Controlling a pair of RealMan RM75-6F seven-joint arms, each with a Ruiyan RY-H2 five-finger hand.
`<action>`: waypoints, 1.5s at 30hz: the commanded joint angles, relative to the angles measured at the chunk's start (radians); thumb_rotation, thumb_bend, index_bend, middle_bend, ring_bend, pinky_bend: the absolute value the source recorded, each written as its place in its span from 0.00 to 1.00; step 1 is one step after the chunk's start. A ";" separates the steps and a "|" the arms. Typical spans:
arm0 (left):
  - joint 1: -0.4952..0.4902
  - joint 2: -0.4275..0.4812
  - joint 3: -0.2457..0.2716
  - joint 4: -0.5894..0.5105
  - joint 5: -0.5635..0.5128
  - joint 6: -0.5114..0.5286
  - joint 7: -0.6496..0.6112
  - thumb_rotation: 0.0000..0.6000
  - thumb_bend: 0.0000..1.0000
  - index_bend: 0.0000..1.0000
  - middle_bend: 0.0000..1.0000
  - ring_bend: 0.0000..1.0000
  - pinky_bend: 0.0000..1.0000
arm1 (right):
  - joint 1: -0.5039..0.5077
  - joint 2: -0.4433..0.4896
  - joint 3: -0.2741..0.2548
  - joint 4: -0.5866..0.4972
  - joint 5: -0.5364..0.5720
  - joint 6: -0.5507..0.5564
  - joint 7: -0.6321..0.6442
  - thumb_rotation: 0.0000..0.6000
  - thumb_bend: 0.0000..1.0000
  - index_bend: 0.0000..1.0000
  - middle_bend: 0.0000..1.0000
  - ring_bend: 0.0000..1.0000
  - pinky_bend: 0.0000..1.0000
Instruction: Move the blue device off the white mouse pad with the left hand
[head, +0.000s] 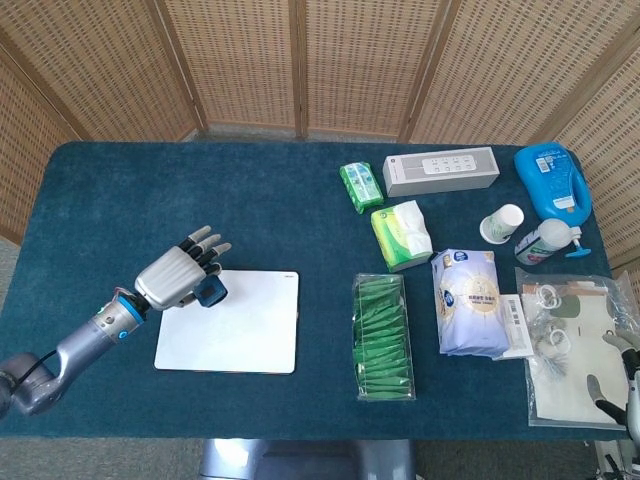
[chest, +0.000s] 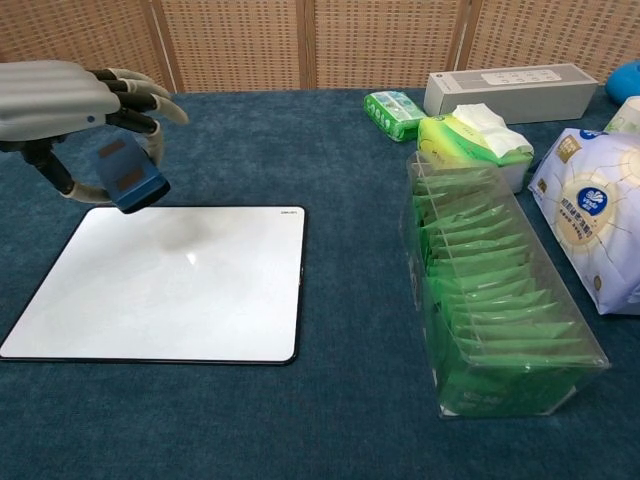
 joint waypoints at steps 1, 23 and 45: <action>-0.027 -0.033 -0.014 0.005 0.008 -0.027 0.002 1.00 0.34 0.67 0.14 0.00 0.00 | -0.001 0.000 -0.001 0.001 -0.001 0.001 0.002 1.00 0.31 0.26 0.23 0.13 0.25; -0.249 -0.337 -0.063 0.155 0.073 -0.174 -0.016 1.00 0.34 0.64 0.12 0.00 0.00 | -0.019 0.012 -0.005 -0.015 0.000 0.027 -0.010 1.00 0.31 0.26 0.23 0.13 0.25; -0.223 -0.269 -0.106 0.023 -0.062 -0.174 0.109 1.00 0.29 0.00 0.00 0.00 0.00 | -0.030 0.026 0.000 -0.017 -0.006 0.049 0.005 1.00 0.31 0.26 0.23 0.13 0.25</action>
